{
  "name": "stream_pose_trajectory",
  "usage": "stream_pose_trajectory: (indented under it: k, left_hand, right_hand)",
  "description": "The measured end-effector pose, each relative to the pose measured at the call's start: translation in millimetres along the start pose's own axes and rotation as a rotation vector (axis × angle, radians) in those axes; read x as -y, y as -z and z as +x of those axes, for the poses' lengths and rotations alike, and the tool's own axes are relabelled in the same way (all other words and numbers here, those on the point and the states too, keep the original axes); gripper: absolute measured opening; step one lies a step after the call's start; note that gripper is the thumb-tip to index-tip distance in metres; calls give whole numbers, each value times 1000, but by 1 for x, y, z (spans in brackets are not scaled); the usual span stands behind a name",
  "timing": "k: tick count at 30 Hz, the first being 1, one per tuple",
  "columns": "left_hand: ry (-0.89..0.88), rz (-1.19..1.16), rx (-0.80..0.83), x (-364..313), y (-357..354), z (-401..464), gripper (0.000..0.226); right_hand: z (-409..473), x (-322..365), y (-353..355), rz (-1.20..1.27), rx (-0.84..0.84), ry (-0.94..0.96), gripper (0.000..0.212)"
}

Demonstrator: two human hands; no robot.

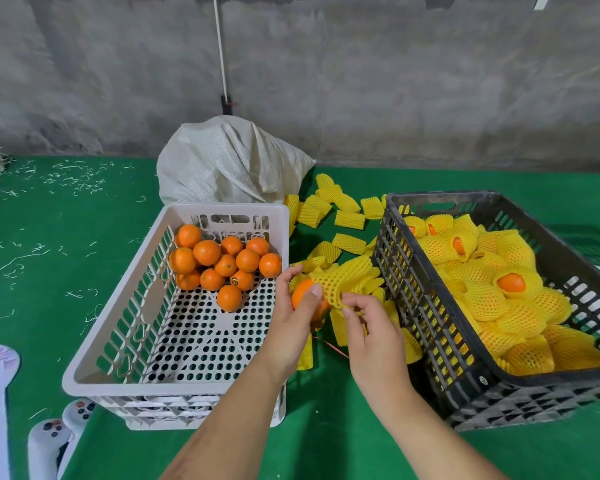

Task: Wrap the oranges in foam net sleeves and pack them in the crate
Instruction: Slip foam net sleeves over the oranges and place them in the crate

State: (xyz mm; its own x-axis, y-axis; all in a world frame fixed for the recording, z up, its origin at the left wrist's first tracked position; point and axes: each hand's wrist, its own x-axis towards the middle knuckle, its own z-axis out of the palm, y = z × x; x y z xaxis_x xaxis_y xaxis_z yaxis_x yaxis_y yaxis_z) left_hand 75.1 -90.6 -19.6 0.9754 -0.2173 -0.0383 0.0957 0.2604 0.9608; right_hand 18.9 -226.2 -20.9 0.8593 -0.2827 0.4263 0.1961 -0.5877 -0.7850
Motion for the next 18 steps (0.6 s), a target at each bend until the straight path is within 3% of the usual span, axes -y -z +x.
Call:
stream_pose_trajectory:
  k: [5, 9, 14, 16, 18]
  left_hand:
    - [91, -138, 100, 1, 8, 3, 60]
    - [48, 60, 168, 9, 8, 3, 66]
    - [-59, 121, 65, 11, 3, 2, 56]
    - [-70, 22, 12, 11, 6, 2, 49]
    - [-70, -52, -51, 7, 6, 0, 46]
  right_hand:
    - [-1, 2, -6, 20, 19, -29, 27]
    - [20, 2, 4, -38, -1, 45, 29]
    - [22, 8, 16, -201, 9, 275, 20]
    - [13, 11, 16, -283, 64, 436, 22]
    - [8, 13, 11, -269, 89, 466, 19]
